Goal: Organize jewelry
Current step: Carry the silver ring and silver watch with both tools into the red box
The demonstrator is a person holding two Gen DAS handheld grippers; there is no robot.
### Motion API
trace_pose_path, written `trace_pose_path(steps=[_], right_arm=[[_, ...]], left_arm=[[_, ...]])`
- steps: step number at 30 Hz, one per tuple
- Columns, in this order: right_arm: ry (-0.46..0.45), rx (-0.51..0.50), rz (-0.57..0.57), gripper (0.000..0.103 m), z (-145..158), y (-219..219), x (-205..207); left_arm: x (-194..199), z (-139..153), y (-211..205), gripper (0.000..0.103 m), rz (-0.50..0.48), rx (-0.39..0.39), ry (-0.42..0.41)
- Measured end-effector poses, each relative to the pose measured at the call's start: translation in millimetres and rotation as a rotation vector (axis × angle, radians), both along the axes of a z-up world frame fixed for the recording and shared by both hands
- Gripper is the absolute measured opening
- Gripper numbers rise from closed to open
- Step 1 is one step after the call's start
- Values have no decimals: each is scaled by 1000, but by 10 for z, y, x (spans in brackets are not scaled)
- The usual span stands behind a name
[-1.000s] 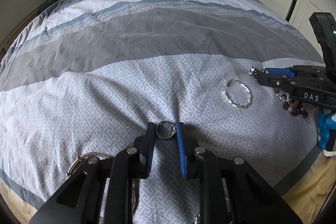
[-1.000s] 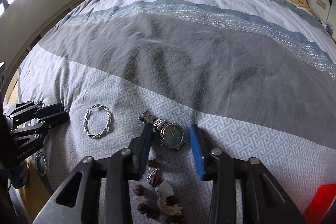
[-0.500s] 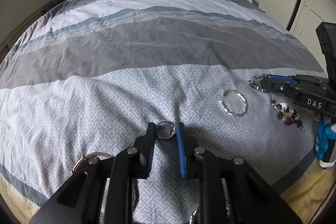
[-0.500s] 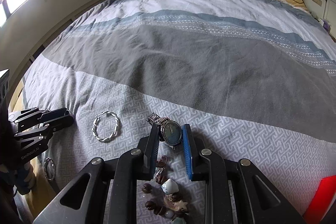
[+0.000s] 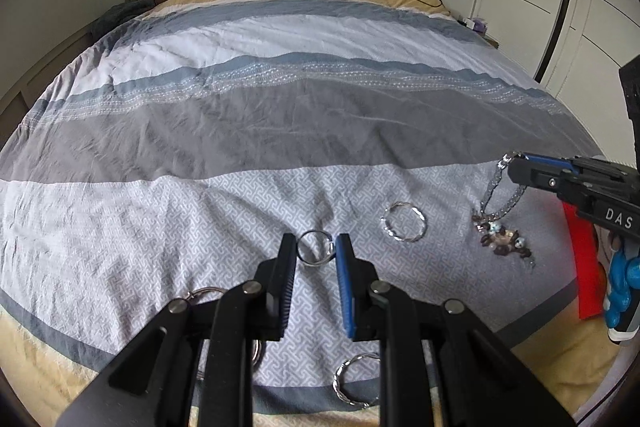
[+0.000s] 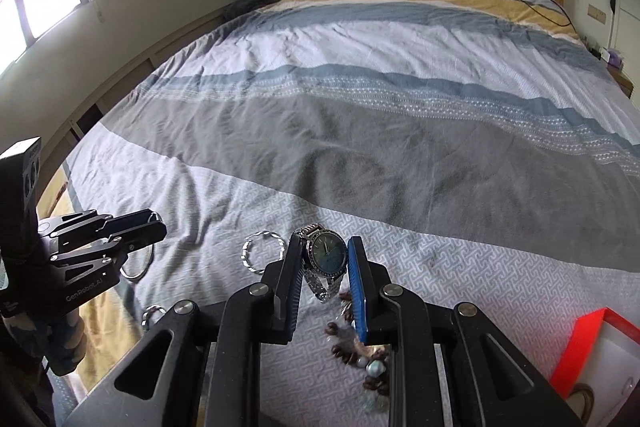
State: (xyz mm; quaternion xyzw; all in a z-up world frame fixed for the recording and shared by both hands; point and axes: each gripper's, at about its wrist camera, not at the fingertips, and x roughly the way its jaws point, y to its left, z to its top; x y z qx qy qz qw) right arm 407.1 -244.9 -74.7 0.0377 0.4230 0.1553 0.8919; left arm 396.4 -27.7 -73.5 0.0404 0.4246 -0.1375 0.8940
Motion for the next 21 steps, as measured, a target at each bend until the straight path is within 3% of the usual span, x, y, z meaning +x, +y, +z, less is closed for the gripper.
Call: trace_pose_path(steps=[9,21], right_arm=[[-42,3,-24,21,439,-72,-563],[-96,11,-122,21,959,-328,-1541]], left_arm=[[-409,410,-47,18,-15,-34,-39],[-1230,921,-185,18,-76,-88,-102]])
